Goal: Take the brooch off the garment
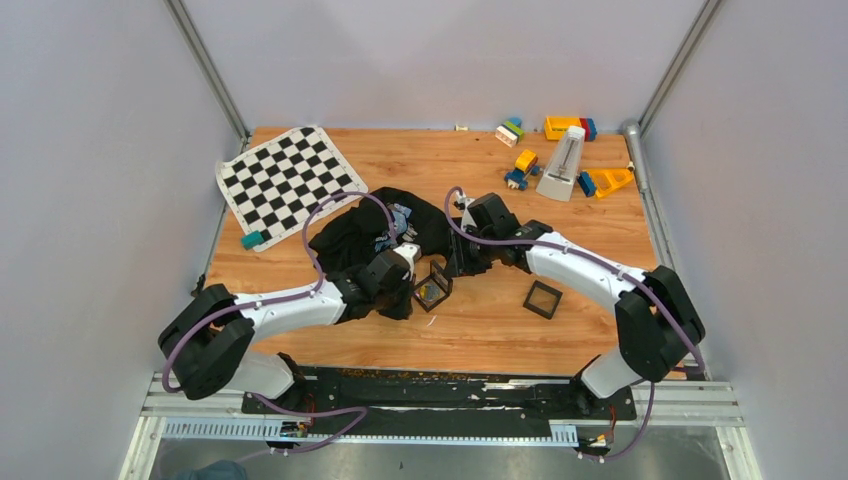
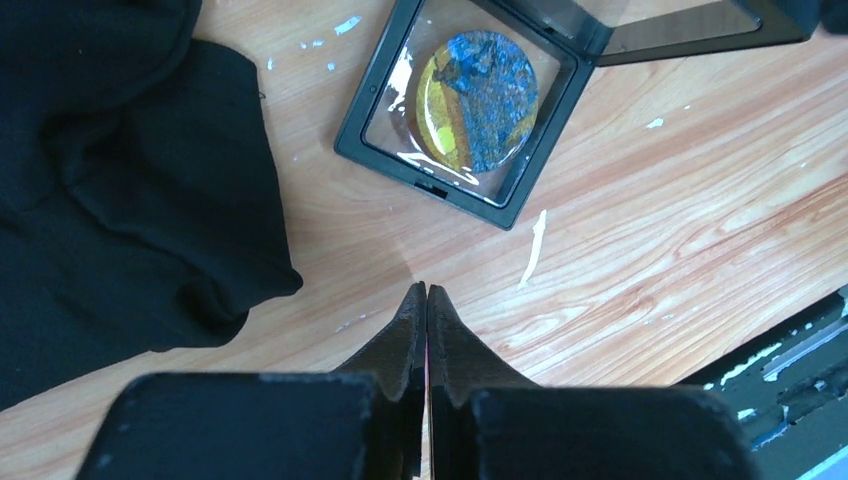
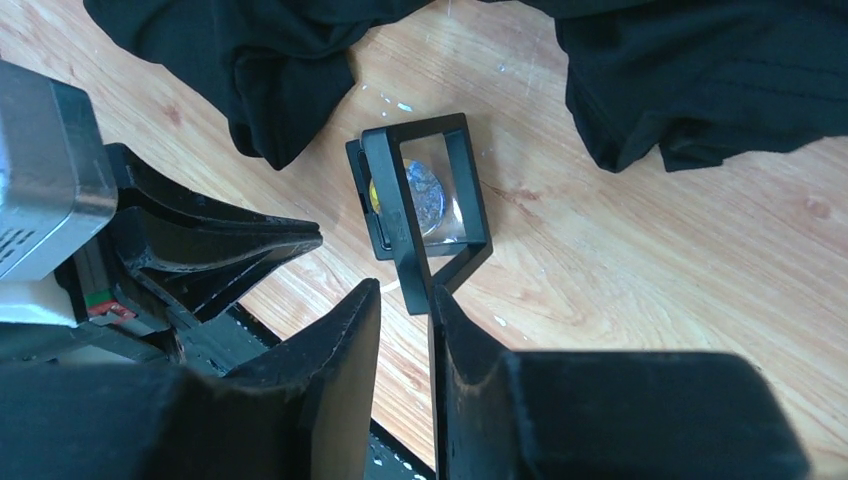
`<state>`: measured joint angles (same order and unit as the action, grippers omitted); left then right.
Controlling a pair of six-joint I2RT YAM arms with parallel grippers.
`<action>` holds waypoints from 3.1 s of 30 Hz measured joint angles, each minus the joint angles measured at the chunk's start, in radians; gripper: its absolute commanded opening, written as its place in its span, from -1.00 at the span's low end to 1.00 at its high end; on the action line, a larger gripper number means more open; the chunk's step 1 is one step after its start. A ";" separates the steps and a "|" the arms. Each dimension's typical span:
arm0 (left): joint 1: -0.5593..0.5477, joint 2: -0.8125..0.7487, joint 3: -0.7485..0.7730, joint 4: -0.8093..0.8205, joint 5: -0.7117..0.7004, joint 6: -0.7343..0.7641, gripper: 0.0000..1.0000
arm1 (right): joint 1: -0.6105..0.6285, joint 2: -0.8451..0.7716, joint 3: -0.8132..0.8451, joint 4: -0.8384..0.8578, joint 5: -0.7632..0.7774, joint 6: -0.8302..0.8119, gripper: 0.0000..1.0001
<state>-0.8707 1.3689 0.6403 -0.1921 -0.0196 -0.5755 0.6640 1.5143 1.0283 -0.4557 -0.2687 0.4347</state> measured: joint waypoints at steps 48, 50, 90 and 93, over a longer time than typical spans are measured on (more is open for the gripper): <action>0.307 -0.346 -0.068 -0.188 -0.017 -0.003 -0.98 | 0.249 0.341 0.228 0.051 0.025 0.046 -0.59; 0.345 -0.393 -0.079 -0.205 -0.019 -0.003 -0.96 | 0.259 0.385 0.258 0.050 0.054 0.063 -0.60; 0.552 -0.590 -0.135 0.090 -0.429 0.274 1.00 | -0.481 -0.484 -0.451 0.533 0.414 -0.078 0.92; 0.574 -0.582 -0.259 0.264 -0.503 0.365 1.00 | -0.484 -0.468 -0.563 0.619 0.450 -0.138 0.89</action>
<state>-0.2970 0.7868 0.3813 0.0723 -0.5224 -0.2100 0.1799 1.0466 0.4652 0.1631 0.1814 0.2962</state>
